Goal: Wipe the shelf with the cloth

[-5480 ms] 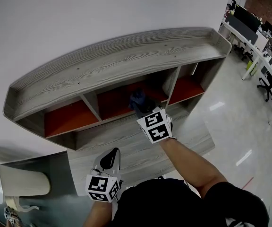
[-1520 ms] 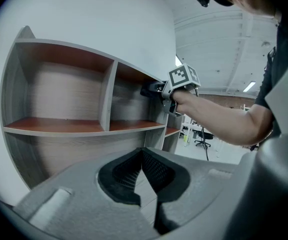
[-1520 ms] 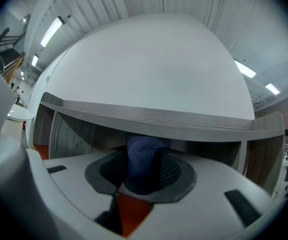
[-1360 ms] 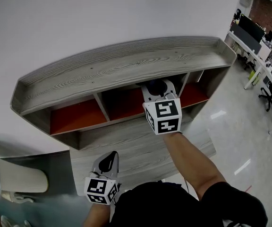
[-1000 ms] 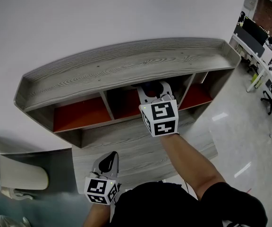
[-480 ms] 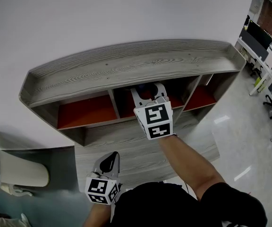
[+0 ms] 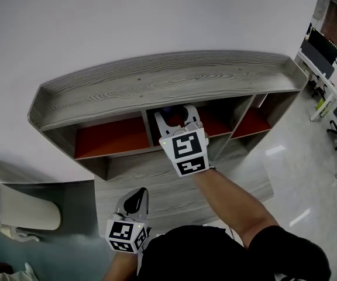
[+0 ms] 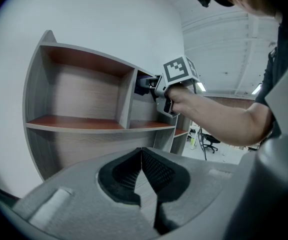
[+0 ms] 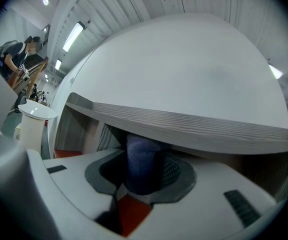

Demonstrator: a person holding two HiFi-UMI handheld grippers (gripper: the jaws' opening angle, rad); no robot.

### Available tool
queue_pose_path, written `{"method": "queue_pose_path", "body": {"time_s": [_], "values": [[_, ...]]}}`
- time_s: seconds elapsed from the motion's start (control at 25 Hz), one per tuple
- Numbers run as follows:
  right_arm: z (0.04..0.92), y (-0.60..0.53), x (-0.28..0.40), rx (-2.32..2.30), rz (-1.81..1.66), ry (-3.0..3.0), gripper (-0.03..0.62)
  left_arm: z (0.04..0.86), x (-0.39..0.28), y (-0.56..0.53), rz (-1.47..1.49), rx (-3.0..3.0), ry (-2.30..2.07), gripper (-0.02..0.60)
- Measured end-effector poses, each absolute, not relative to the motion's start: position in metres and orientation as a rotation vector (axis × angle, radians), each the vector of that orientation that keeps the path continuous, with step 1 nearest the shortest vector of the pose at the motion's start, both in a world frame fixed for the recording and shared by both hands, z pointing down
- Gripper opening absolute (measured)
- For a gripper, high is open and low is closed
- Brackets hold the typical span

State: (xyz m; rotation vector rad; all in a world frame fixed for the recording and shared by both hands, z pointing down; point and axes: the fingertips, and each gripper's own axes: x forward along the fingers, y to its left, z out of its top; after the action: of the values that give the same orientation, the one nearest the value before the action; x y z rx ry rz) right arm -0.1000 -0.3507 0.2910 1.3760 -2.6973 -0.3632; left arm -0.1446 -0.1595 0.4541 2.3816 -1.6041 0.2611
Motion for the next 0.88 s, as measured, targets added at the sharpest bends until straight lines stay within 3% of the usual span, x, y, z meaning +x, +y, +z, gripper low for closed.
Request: {"method": "queue_pose_path", "body": {"time_s": [0.88], "values": [[0.293, -0.338, -0.114, 1.406, -0.388, -2.659, 0.133, 0.451, -0.171, -0.153, 0.220, 2.447, -1.547, 0.011]]}}
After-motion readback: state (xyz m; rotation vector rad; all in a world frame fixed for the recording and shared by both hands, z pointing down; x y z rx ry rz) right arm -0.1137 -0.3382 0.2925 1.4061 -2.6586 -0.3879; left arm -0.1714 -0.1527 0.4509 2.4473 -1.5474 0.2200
